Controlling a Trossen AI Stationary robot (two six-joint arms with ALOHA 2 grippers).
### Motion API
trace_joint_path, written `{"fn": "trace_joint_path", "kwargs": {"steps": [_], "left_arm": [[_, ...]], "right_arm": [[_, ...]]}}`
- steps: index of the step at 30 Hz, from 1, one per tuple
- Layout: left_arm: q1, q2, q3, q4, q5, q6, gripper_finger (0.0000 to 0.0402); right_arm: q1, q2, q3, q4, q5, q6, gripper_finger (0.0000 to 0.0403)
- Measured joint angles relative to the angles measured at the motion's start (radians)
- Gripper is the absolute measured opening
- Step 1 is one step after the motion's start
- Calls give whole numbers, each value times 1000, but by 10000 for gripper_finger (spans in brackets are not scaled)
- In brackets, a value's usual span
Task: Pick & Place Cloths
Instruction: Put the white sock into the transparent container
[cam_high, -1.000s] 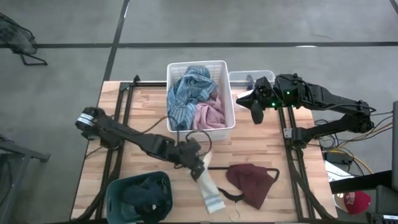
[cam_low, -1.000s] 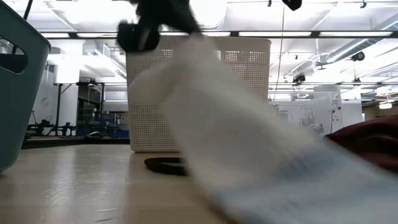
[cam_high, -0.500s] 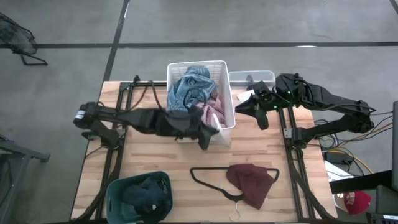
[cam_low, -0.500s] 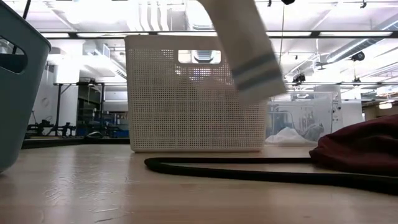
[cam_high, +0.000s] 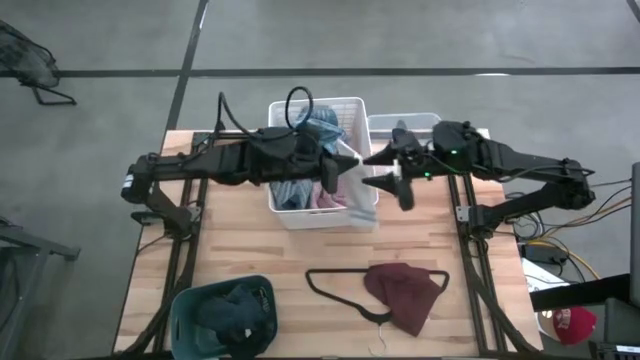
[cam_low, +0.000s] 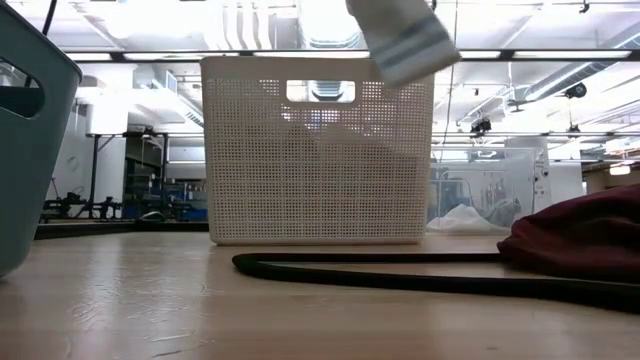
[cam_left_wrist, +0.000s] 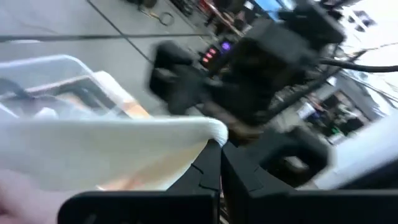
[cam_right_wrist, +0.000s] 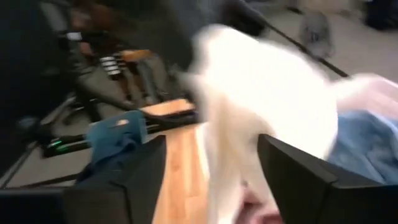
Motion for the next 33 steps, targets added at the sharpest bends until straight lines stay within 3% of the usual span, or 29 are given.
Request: {"fn": "trace_joint_path", "kwargs": {"steps": [5, 10, 15, 22, 27, 33], "left_arm": [[4, 2, -1, 25, 67, -4, 2], [4, 3, -1, 59, 130, -3, 3], [4, 3, -1, 57, 155, 17, 4], [5, 3, -2, 56, 272, 23, 8], [16, 2, -2, 39, 279, 59, 35], [29, 0, -2, 10, 292, 102, 111]], "right_arm": [[-3, 56, 0, 3, 52, 65, 293], [-2, 88, 0, 65, 73, 79, 284], [-2, 87, 0, 142, 73, 82, 205], [-15, 81, 13, 152, 141, 77, 30], [-53, 80, 28, 149, 147, 82, 13], [-84, 78, 32, 148, 158, 121, 13]]}}
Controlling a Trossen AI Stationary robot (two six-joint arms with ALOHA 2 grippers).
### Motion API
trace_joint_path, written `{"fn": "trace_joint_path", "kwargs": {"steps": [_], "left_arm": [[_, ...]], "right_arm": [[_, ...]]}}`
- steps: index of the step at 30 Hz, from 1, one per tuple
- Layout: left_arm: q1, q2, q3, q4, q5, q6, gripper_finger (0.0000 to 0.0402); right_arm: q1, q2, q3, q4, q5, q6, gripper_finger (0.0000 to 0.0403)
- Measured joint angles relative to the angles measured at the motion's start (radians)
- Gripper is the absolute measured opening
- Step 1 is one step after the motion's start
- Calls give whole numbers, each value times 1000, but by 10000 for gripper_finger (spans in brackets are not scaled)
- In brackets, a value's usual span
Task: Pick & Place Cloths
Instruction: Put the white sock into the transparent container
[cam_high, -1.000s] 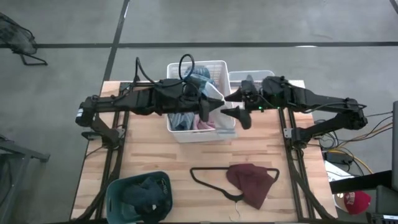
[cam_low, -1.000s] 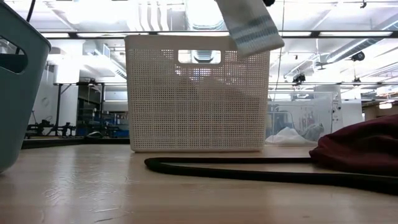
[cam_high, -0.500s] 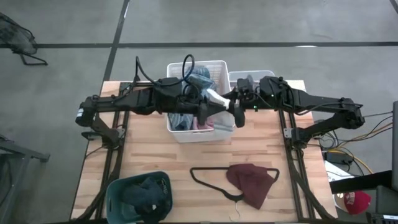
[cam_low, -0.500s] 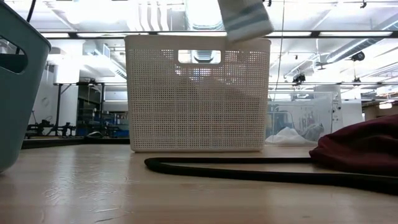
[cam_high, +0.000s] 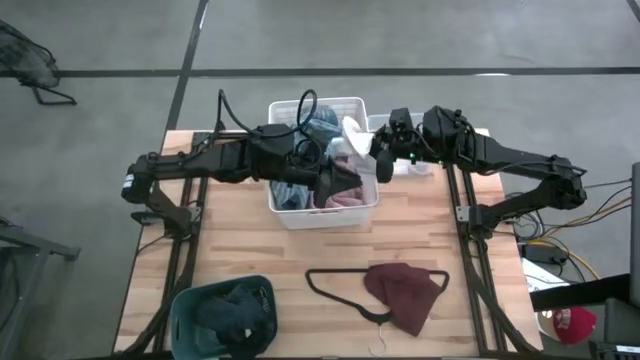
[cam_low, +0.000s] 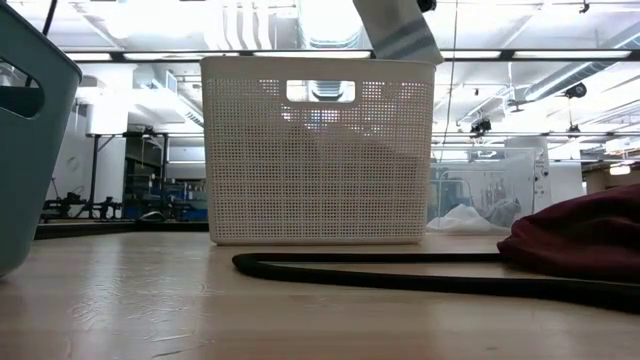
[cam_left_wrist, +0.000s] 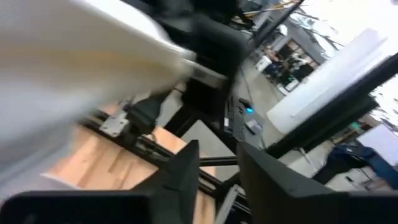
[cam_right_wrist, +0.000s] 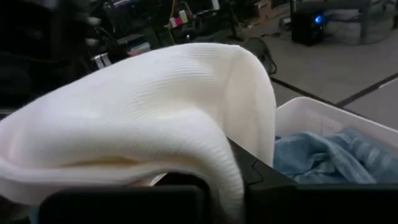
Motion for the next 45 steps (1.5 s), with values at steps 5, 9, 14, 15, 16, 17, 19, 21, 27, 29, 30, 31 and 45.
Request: {"fn": "trace_joint_path", "kwargs": {"steps": [5, 9, 14, 15, 16, 17, 19, 21, 27, 29, 30, 31, 45], "left_arm": [[24, -13, 0, -53, 96, 31, 166], [24, -31, 0, -92, 120, 37, 177], [26, -49, -1, -129, 115, 59, 175], [26, -51, -1, -133, 114, 61, 175], [26, -52, -1, -136, 113, 65, 175], [26, -53, -1, -136, 113, 69, 175], [26, -53, -1, -138, 112, 69, 175], [26, -53, -1, -138, 112, 71, 175], [26, -53, -1, -149, 91, 91, 175], [26, -53, -1, -148, 82, 91, 175], [26, -53, -1, -148, 82, 90, 175], [26, -53, -1, -148, 81, 90, 175], [25, -53, -2, -157, 79, 91, 175]], "right_arm": [[-19, -27, 0, -69, 126, 23, 13], [-51, -58, 0, -170, 289, 20, 13], [-113, -98, 0, -230, 432, -8, 20], [-128, -99, 0, -234, 447, -28, 20], [-144, -99, 0, -234, 459, -48, 19], [-158, -99, -1, -234, 465, -68, 18], [-193, -94, -1, -234, 465, -116, 14], [-229, -84, -3, -234, 464, -185, 13], [-325, -46, -4, -296, 465, -243, 24], [-352, -33, -5, -351, 464, -213, 26], [-366, -24, -7, -376, 463, -210, 26], [-379, -19, -10, -401, 462, -209, 26], [-486, 121, -37, -537, 449, -173, 97]]}}
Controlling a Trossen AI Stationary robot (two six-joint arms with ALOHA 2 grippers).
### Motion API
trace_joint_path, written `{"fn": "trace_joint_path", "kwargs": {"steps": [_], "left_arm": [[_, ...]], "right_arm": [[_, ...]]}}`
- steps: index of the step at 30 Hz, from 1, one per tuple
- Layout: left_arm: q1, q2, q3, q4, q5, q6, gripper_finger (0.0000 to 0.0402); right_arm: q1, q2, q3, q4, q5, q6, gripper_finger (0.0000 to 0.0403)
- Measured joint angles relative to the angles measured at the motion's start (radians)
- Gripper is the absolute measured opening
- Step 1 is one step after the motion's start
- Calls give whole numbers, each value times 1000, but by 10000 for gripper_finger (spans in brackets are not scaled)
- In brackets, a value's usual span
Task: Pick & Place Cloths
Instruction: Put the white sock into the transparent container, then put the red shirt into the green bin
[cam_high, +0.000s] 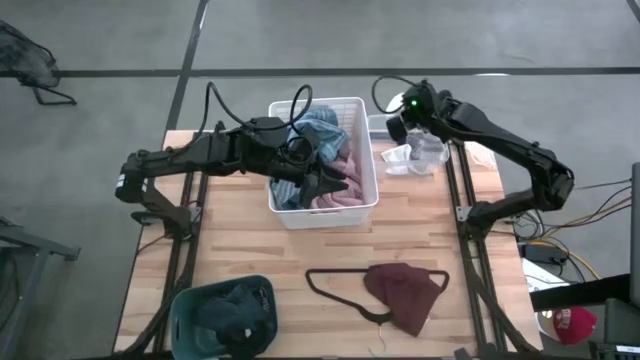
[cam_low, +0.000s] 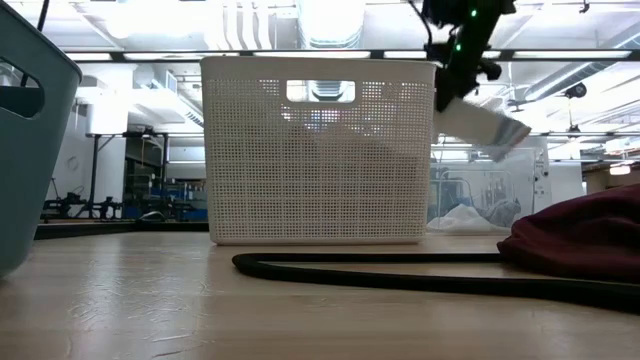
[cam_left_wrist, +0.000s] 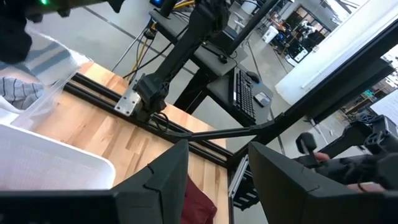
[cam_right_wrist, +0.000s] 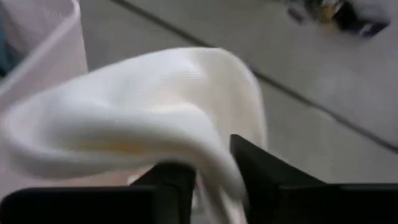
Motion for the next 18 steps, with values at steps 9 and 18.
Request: {"fn": "trace_joint_path", "kwargs": {"steps": [9, 18], "left_arm": [[0, 0, 0, -31, 0, 0, 175], [1, 1, -1, -32, -9, 17, 174]], "right_arm": [[1, 61, 0, -221, -132, 113, 212], [72, -36, -1, -305, -311, 114, 256]]}}
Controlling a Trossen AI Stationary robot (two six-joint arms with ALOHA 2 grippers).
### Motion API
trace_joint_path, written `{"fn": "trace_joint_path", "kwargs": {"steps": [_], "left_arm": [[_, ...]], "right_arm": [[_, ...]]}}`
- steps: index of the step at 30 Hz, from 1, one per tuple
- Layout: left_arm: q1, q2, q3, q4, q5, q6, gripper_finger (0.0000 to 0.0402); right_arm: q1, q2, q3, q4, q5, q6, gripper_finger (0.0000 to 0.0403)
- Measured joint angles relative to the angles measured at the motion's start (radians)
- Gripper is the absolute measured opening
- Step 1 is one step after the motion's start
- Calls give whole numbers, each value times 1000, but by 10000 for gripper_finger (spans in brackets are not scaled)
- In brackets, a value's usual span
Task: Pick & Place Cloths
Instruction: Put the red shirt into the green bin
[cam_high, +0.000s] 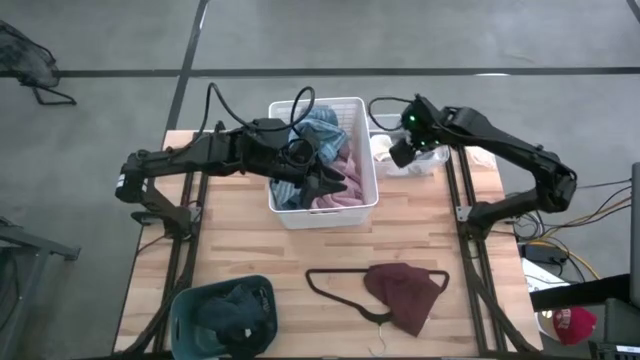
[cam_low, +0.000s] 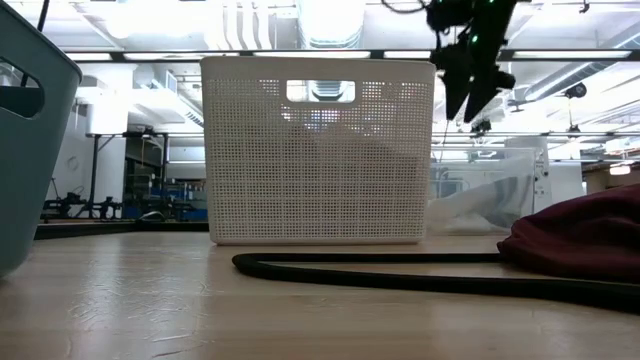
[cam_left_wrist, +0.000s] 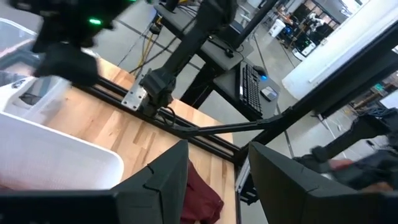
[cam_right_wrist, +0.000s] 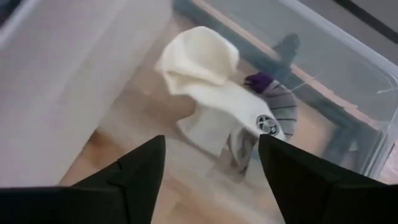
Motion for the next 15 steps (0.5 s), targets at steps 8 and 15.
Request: {"fn": "trace_joint_path", "kwargs": {"steps": [8, 15], "left_arm": [[0, 1, -28, 2, -41, 1, 175], [0, 1, -65, 30, -42, -27, 175]], "right_arm": [[188, -151, -26, -17, -142, 75, 256], [476, -249, -153, -20, -187, 228, 232]]}}
